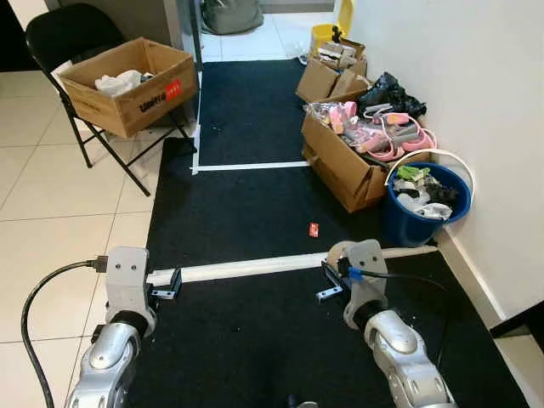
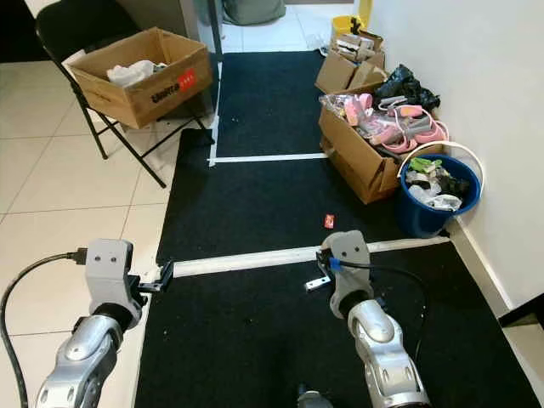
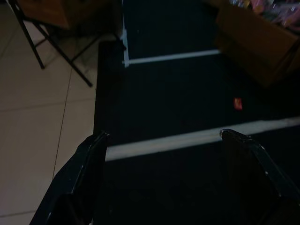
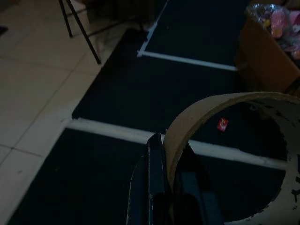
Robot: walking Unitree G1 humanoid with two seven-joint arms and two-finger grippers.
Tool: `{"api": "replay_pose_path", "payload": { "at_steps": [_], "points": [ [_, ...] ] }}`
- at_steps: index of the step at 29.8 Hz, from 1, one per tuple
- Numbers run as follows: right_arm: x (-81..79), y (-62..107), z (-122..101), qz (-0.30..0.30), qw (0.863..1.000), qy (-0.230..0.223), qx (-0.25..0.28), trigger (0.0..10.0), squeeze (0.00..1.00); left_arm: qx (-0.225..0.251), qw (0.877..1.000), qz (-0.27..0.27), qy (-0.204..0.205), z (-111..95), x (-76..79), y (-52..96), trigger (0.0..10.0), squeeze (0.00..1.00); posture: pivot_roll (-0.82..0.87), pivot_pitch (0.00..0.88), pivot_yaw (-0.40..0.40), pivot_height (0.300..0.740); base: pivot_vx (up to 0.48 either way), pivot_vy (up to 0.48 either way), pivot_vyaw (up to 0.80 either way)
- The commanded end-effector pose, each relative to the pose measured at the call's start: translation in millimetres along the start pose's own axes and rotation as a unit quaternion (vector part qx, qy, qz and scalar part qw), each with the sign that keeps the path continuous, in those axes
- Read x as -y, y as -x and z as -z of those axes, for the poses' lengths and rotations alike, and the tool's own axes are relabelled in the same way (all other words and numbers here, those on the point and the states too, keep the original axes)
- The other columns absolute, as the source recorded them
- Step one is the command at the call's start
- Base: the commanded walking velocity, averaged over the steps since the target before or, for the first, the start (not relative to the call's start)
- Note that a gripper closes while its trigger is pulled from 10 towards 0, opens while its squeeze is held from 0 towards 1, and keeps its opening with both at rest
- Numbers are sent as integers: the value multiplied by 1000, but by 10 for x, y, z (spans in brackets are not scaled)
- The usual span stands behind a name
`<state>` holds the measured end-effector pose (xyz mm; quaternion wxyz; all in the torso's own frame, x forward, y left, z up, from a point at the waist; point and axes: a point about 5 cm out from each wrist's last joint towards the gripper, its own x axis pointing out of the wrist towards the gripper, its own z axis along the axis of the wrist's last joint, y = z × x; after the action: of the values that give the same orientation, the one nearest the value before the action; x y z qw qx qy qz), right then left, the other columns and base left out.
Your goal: Picking trash to rubbish bin
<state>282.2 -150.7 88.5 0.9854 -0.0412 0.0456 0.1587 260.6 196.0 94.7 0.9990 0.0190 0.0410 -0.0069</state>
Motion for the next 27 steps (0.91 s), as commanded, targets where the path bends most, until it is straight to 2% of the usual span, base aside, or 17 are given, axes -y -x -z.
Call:
{"api": "replay_pose_path", "payload": {
  "at_steps": [1,11,27],
  "points": [
    [10,24,58,9,1000,-15,-3,10000,0,-10,1000,-5,3,76,-4,16,10000,0,-4,139,9,740,0,0,0],
    [5,41,125,6,1000,-18,-3,10000,0,1,1000,-9,0,88,-16,3,10000,0,-7,138,2,740,0,0,0],
    [7,12,107,9,1000,-22,10,10000,0,17,1000,-10,1,63,15,-17,10000,0,-2,146,-6,740,0,0,0]
  ]
}}
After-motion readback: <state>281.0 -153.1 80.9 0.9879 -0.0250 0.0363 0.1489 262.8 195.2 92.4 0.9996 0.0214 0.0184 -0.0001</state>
